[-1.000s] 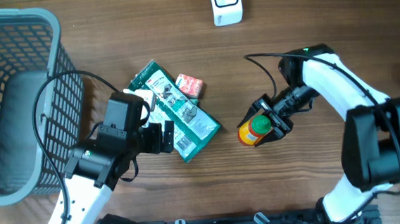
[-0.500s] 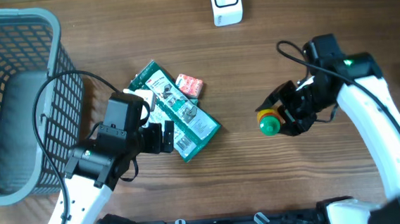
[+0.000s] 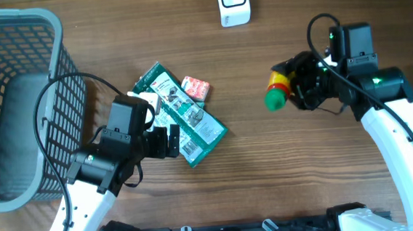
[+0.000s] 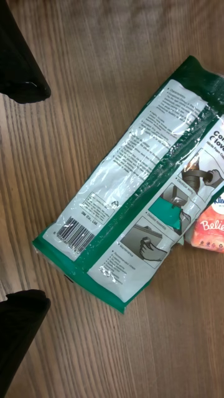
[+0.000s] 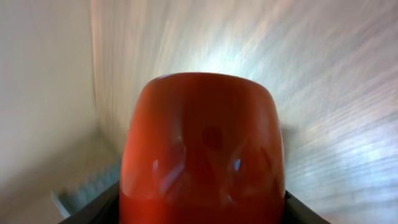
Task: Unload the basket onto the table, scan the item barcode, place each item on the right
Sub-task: 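Lift the Sriracha bottle and carry it up to the scanner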
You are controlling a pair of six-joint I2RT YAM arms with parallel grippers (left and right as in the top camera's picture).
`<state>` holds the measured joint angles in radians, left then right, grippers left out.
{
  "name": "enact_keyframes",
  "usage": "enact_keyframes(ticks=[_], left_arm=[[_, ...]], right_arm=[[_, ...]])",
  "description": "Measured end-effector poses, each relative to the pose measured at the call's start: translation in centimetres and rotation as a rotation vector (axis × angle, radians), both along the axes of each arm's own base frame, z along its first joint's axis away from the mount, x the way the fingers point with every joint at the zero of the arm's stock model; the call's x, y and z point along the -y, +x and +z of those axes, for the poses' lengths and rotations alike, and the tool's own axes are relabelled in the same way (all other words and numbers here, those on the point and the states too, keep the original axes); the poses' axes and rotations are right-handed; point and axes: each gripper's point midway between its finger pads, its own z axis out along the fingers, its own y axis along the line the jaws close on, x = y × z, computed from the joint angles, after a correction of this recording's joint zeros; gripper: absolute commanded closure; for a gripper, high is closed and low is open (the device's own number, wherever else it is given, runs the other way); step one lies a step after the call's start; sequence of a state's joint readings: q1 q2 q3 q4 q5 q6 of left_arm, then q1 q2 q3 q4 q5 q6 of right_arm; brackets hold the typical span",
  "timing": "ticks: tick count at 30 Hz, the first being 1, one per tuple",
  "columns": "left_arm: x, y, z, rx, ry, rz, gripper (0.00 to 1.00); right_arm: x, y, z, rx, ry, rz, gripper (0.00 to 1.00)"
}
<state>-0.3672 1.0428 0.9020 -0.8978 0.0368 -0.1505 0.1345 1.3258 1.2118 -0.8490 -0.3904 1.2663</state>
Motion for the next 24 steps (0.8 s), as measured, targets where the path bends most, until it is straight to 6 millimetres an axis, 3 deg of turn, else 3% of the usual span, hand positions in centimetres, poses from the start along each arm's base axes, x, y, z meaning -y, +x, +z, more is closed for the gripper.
enact_keyframes(ticks=[4,8,12,17,20,24], left_arm=[[0.0,0.0,0.0,0.0,0.0,0.0,0.0],[0.0,0.0,0.0,0.0,0.0,0.0,0.0],[0.0,0.0,0.0,0.0,0.0,0.0,0.0],[0.0,0.0,0.0,-0.001,0.0,0.0,0.0],[0.0,0.0,0.0,-0.002,0.001,0.001,0.0],[0.0,0.0,0.0,0.0,0.0,0.001,0.0]], right_arm=[[1.7,1.9,0.4,0.067,-0.07,-0.092,0.57],[3.4,3.0,0.4,0.095,-0.133,-0.184,0.53],[4.6,5.3,0.6,0.167,-0.217,-0.265,0.52],[2.5,9.7,-0.2,0.282,-0.255,-0.247,0.55],[0.4,12.6,-1.5,0.345,-0.255,-0.222,0.59],[-0.8,15.5,-4.1,0.383,-0.26,-0.211,0.59]])
